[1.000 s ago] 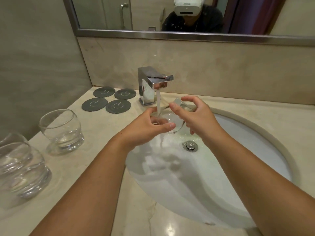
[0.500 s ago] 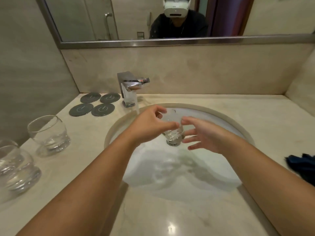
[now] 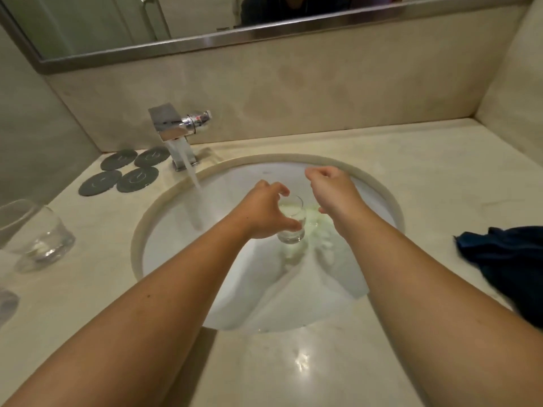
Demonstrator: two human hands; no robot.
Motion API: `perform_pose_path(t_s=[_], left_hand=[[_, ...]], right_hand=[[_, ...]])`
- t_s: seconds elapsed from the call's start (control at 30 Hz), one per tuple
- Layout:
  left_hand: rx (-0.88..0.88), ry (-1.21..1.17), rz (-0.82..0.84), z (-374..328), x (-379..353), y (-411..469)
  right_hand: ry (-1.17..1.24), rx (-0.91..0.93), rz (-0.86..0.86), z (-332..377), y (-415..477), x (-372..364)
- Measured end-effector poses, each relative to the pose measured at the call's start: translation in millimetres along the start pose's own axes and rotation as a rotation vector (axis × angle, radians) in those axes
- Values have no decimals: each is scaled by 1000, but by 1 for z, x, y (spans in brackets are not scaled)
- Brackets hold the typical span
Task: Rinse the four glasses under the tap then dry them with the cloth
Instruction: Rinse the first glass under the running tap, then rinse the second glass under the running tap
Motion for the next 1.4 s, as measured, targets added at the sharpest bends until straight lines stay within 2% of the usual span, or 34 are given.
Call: perform_pose_path(t_s=[0.2, 0.53, 0.7, 0.87, 1.1, 1.4], left_hand=[[5, 1, 69, -7, -19, 19], [-7, 35, 105, -12, -33, 25], [10, 88, 120, -11, -28, 7], [-17, 242, -2, 4, 10, -41], [72, 245, -234, 57, 72, -156], [196, 173, -519, 124, 114, -293]], right_hand=[[131, 34, -130, 3, 6, 9], [138, 32, -75, 6, 5, 2], [11, 156, -62, 13, -4, -2], [-197, 366, 30, 29, -30, -22], [-545, 622, 238, 62, -98, -80], [-606, 874, 486, 97, -191, -205]])
Point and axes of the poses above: each hand's wrist, its own y-axis towards the middle knuckle, its own x-axis out of the back of the hand, z = x × y, the point moved 4 cm from there along y, towards the middle knuckle, and after that the axes turned 3 degrees about z, right-handed, at the moved point
